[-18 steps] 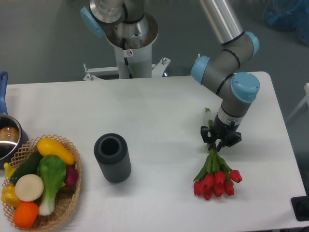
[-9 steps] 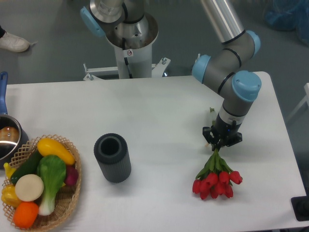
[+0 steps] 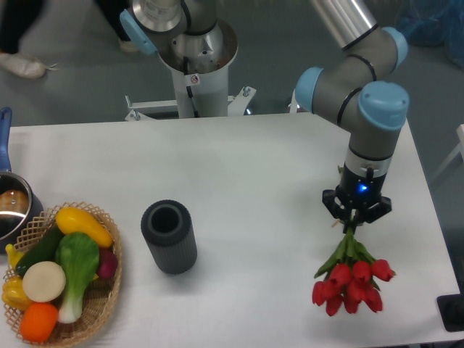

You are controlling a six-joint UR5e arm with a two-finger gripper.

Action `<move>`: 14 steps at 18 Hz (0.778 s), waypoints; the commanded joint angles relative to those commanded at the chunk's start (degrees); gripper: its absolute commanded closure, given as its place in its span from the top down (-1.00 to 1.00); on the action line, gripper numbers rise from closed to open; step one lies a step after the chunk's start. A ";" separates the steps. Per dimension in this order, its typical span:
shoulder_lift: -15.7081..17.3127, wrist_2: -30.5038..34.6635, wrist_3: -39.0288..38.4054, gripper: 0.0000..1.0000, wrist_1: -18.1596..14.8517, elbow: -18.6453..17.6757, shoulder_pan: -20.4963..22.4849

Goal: Pick up the flowers from the table
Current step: 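Lift the grasped red tulip bouquet up off the table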

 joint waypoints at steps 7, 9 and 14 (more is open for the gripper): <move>1.15 -10.81 -1.22 -0.79 0.00 4.48 0.53; 1.24 -13.01 -2.02 -0.79 0.00 5.28 0.88; 3.52 -19.59 -2.46 -0.79 -0.09 5.63 3.07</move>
